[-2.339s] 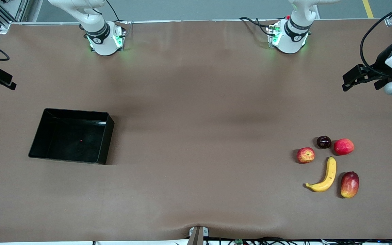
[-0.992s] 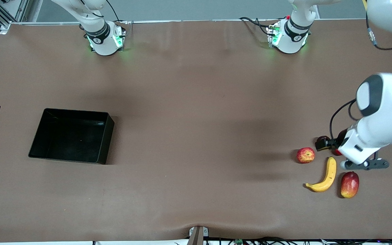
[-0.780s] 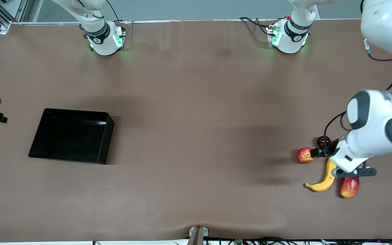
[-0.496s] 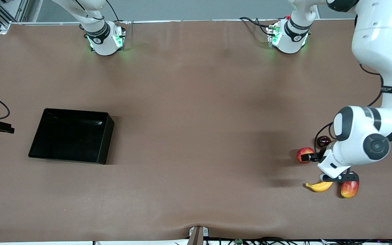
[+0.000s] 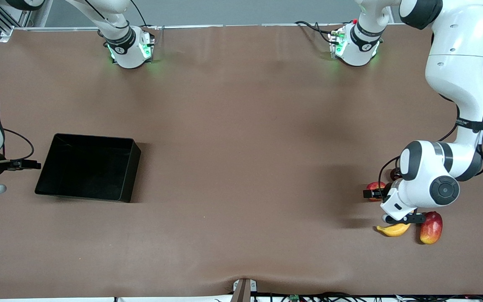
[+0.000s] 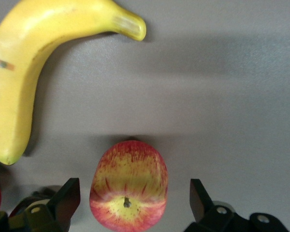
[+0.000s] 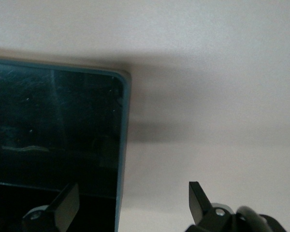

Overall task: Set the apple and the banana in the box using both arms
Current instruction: 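Close the left gripper on the apple while the right gripper grips the box, then lift the apple with the left gripper while the right gripper drags the box, then move the held apple above the black box with the left gripper, then open the left gripper over the box while the right gripper withdraws, then move the left gripper back to the yellow banana, then lower the left gripper and close it on the banana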

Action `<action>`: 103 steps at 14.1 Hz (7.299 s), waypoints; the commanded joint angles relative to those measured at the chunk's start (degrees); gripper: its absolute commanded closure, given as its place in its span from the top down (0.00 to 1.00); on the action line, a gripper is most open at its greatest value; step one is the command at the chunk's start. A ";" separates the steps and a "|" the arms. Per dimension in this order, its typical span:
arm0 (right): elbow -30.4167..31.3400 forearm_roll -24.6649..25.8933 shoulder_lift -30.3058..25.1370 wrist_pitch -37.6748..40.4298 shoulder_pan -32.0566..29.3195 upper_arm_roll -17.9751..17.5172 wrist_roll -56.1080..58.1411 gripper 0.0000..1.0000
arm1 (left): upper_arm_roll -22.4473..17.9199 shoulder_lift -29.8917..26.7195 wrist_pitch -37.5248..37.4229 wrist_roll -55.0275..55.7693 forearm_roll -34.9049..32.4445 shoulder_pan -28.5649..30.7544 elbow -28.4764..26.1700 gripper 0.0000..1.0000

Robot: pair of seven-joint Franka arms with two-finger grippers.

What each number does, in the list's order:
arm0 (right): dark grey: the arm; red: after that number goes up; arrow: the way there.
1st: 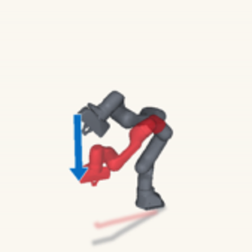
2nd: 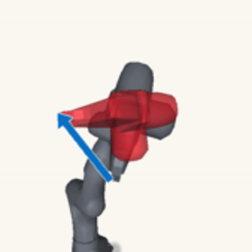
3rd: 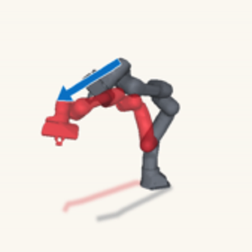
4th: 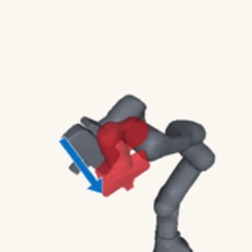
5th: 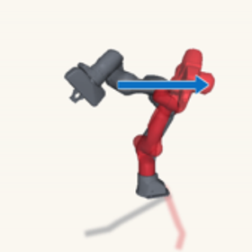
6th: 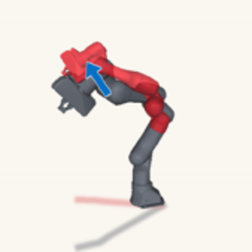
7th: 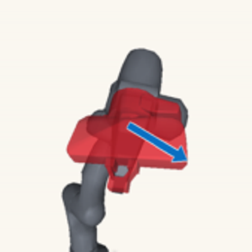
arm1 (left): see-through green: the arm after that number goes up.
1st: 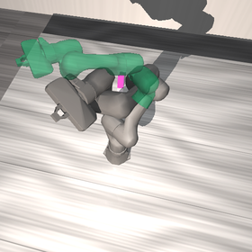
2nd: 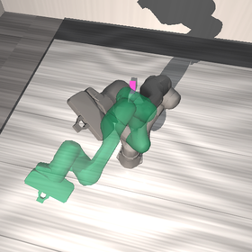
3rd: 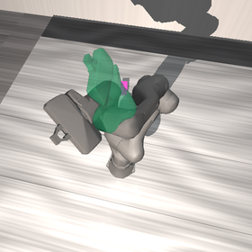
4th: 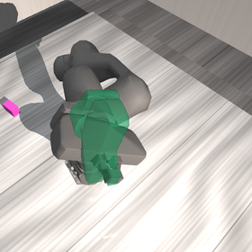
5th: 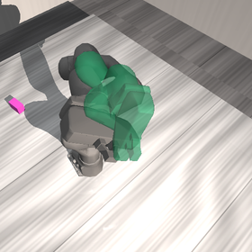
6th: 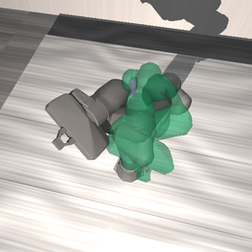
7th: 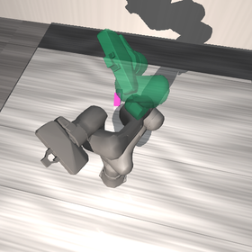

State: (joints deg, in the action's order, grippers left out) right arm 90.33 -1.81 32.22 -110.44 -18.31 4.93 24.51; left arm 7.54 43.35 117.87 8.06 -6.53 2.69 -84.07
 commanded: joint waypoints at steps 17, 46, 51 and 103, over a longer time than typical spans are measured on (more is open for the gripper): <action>4.79 -6.10 -3.04 4.40 0.29 -1.67 0.27 0.00 | 0.54 -10.64 -7.04 0.73 -0.24 -0.06 1.46 0.00; -3.14 -23.15 6.17 -10.49 50.56 -1.59 -48.94 0.00 | 25.06 -24.81 -25.86 28.13 -0.15 -1.46 -0.56 0.00; -3.67 -22.80 7.33 -13.31 53.12 -1.59 -49.03 0.99 | 24.80 -16.30 -12.09 44.47 -1.64 -11.82 -0.57 0.00; 2.85 2.86 -36.37 19.82 18.14 3.51 -20.12 1.00 | 16.81 3.49 13.00 -17.64 -26.26 19.45 -1.71 0.76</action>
State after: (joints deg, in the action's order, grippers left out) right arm 93.77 -0.88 -3.63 -90.07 0.21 8.41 3.81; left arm 24.45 46.21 130.00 -10.11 -32.43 22.13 -85.69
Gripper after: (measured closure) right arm 0.000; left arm 0.207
